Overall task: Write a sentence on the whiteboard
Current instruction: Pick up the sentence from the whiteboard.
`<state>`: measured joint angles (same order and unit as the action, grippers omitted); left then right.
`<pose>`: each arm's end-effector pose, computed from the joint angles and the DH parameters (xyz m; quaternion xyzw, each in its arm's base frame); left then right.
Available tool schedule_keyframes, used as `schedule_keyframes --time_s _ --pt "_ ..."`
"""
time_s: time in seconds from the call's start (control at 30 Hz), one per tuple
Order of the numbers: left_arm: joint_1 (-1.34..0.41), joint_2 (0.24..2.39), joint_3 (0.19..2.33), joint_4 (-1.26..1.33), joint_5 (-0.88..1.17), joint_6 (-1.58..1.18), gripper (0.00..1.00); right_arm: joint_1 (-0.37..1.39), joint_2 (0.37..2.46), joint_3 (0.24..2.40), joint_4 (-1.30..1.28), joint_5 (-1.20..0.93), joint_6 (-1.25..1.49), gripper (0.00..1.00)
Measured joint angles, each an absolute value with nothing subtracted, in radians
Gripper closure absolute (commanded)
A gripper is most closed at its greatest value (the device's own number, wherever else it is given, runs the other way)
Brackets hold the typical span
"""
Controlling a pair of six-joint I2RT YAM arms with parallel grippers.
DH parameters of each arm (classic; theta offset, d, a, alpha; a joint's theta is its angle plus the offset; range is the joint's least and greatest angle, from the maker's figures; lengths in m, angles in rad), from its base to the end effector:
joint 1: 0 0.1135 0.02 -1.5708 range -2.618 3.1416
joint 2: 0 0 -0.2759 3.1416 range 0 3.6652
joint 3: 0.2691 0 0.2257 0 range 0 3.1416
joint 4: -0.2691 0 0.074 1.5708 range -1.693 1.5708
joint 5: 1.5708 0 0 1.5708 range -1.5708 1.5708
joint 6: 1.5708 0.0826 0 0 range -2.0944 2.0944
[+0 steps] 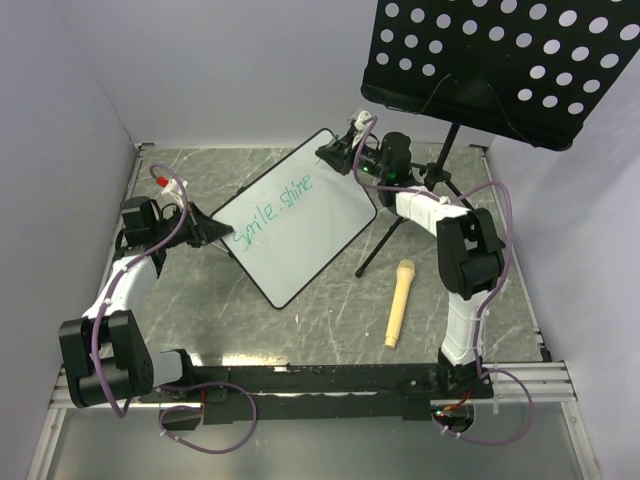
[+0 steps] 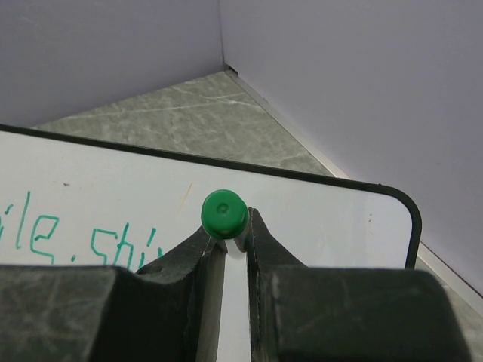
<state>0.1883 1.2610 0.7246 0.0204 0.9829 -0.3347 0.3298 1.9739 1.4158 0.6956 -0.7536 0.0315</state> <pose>0.2661 -0.0193 0.2575 0.0325 0.7974 -0.4391 0.4127 0.4335 0.2081 0.3214 -0.3651 0.5628 0.3637 0.6463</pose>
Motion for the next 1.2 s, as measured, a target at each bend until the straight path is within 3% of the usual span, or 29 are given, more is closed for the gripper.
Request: schedule_keyframes --time_s 1.2 --pt "0.192 1.269 0.725 0.016 0.981 -0.336 0.99 0.340 2.065 1.480 0.685 -0.742 0.020 1.00"
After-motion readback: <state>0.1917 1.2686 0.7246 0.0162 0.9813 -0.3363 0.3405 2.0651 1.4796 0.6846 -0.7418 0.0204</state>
